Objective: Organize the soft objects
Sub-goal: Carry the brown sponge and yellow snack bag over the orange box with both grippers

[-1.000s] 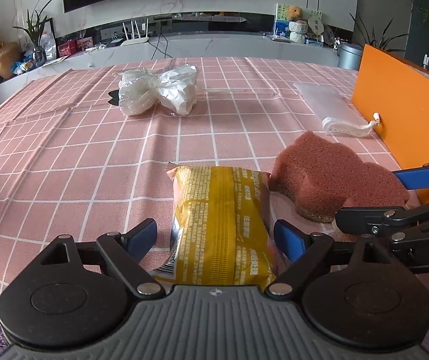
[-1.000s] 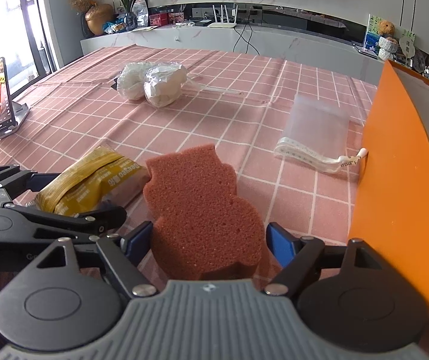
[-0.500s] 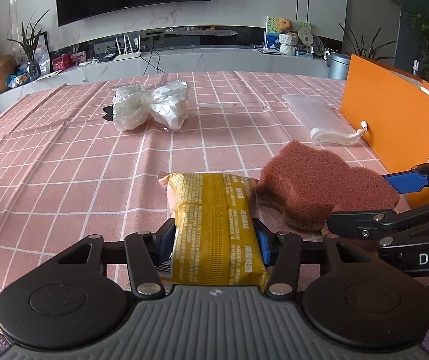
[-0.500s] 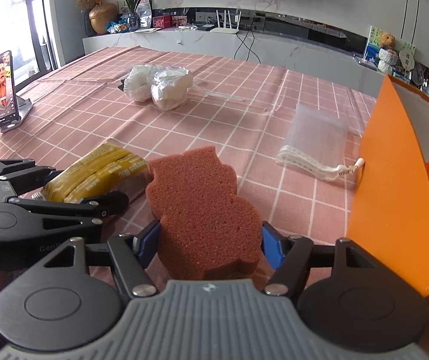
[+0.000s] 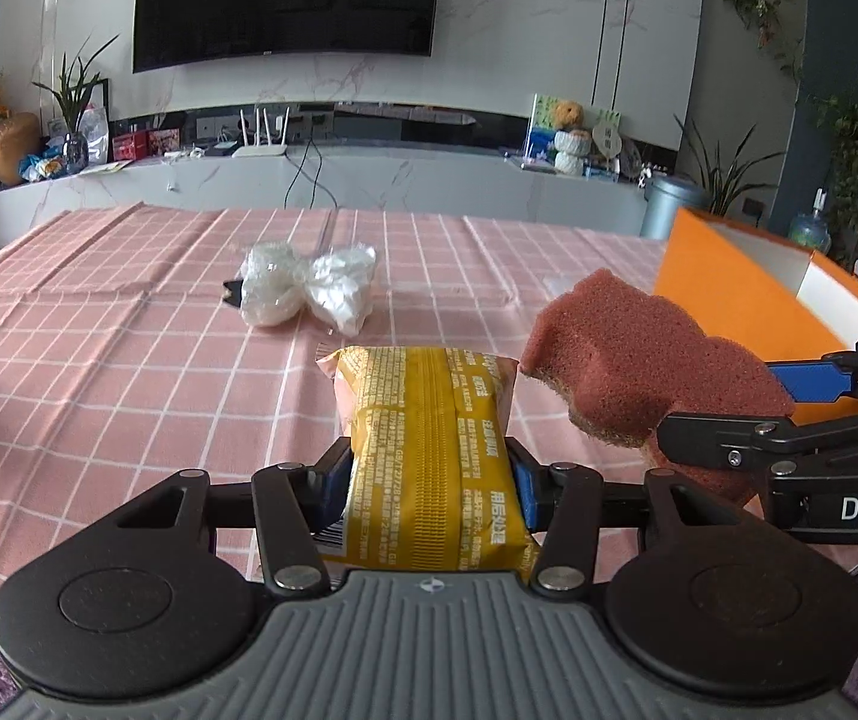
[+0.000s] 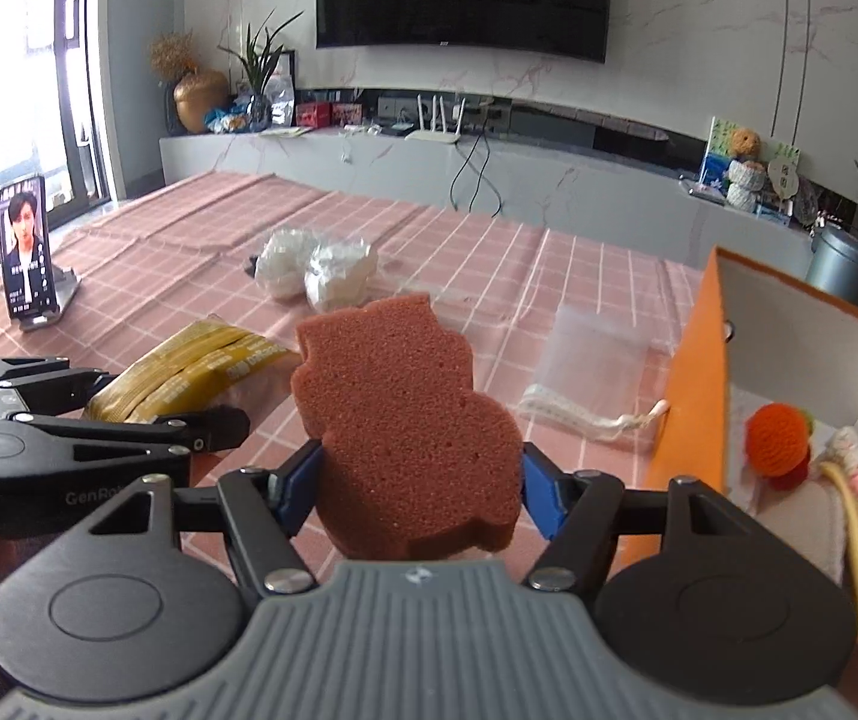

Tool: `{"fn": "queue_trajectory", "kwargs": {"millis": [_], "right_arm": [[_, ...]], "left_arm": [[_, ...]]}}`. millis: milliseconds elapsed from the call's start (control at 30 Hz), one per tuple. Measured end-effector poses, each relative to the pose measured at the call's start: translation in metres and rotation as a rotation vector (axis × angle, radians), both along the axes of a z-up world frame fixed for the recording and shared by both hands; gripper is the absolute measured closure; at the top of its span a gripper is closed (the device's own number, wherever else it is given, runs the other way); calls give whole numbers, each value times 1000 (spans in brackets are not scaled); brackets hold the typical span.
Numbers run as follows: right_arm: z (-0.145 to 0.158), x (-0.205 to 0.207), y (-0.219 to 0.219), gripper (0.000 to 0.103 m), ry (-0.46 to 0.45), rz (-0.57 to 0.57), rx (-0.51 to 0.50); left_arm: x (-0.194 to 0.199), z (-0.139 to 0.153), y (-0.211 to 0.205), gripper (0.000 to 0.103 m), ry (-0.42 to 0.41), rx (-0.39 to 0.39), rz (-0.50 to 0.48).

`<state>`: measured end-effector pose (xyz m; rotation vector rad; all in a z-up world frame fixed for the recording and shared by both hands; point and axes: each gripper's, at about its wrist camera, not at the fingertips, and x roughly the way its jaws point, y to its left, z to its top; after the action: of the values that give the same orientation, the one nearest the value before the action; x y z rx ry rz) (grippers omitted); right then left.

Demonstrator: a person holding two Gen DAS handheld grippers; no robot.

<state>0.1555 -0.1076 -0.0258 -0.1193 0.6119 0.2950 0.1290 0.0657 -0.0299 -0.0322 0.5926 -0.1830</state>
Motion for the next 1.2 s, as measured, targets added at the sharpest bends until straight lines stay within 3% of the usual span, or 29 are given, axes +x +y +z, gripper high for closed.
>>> {"fn": "queue_trajectory", "kwargs": {"millis": [467, 733, 1000, 1200], "right_arm": [[50, -20, -74, 36, -74, -183, 51], [67, -17, -128, 36, -89, -292, -48], [57, 10, -176, 36, -10, -358, -206], [38, 34, -197, 36, 53, -352, -295]], "left_arm": [[10, 61, -57, 45, -109, -57, -155], [36, 77, -118, 45, -121, -47, -315], [69, 69, -181, 45, -91, 43, -448], [91, 55, -215, 45, -59, 155, -518]]}}
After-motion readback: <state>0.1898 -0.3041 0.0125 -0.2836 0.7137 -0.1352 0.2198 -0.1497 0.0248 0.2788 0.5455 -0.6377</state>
